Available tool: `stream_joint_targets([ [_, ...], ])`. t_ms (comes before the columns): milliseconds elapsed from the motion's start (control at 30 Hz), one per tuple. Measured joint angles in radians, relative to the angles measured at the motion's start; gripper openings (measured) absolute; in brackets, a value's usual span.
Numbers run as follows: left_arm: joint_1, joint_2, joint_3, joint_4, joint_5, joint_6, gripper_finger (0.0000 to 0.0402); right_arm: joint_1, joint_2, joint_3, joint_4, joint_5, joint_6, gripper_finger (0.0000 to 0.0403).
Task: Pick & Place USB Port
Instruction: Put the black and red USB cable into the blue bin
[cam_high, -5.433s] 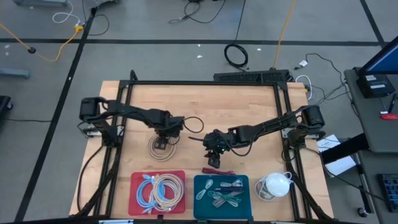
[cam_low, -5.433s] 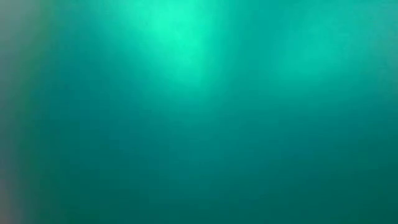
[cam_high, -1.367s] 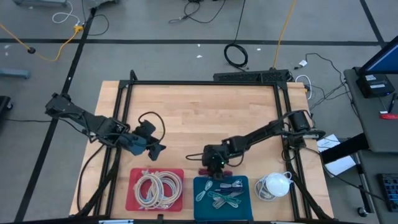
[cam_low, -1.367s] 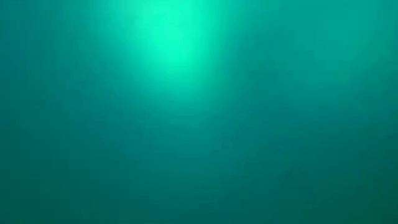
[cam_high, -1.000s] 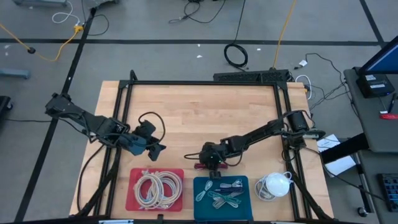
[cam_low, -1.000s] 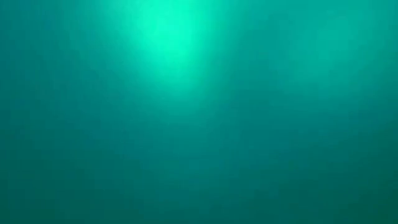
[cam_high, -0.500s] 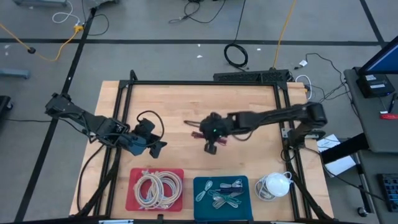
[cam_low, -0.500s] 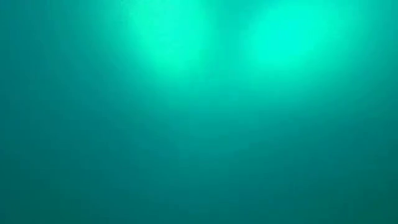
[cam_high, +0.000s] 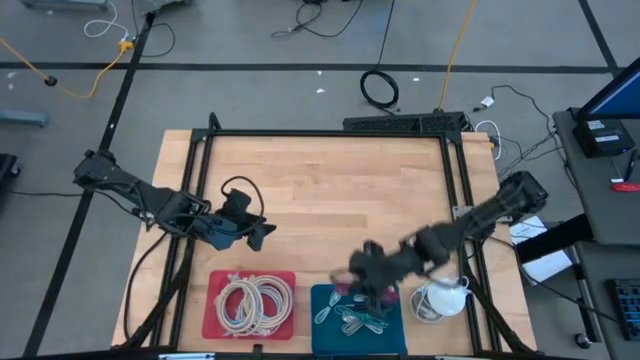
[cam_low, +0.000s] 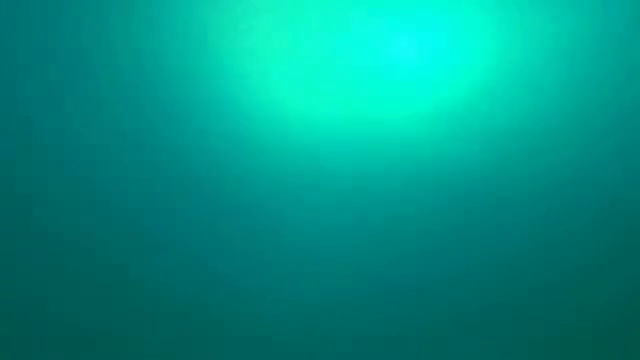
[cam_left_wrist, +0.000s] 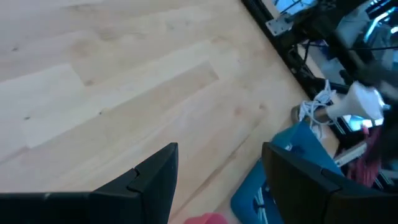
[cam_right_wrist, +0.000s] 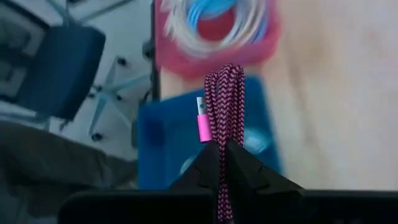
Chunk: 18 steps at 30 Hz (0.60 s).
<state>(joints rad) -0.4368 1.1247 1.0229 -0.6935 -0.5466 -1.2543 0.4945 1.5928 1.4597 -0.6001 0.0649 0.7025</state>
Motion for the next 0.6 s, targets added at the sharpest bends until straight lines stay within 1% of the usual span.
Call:
stream_joint_targets([
  [100,0.001,0.032,0.0,0.04,-0.007,-0.009,0.0237,0.088,0.052,-0.001,0.006,0.044,0.051,0.0],
  [267,-0.017,0.116,0.0,0.191,-0.003,0.003,0.0237,0.186,0.155,-0.001,0.116,0.095,0.096,0.0],
  [500,-0.038,0.24,0.0,0.409,0.019,0.003,0.0237,0.221,0.304,-0.001,0.271,0.093,0.109,0.0],
  [600,-0.05,0.273,0.0,0.476,0.022,0.004,0.0237,0.221,0.339,0.0,0.266,0.096,0.089,0.0],
])
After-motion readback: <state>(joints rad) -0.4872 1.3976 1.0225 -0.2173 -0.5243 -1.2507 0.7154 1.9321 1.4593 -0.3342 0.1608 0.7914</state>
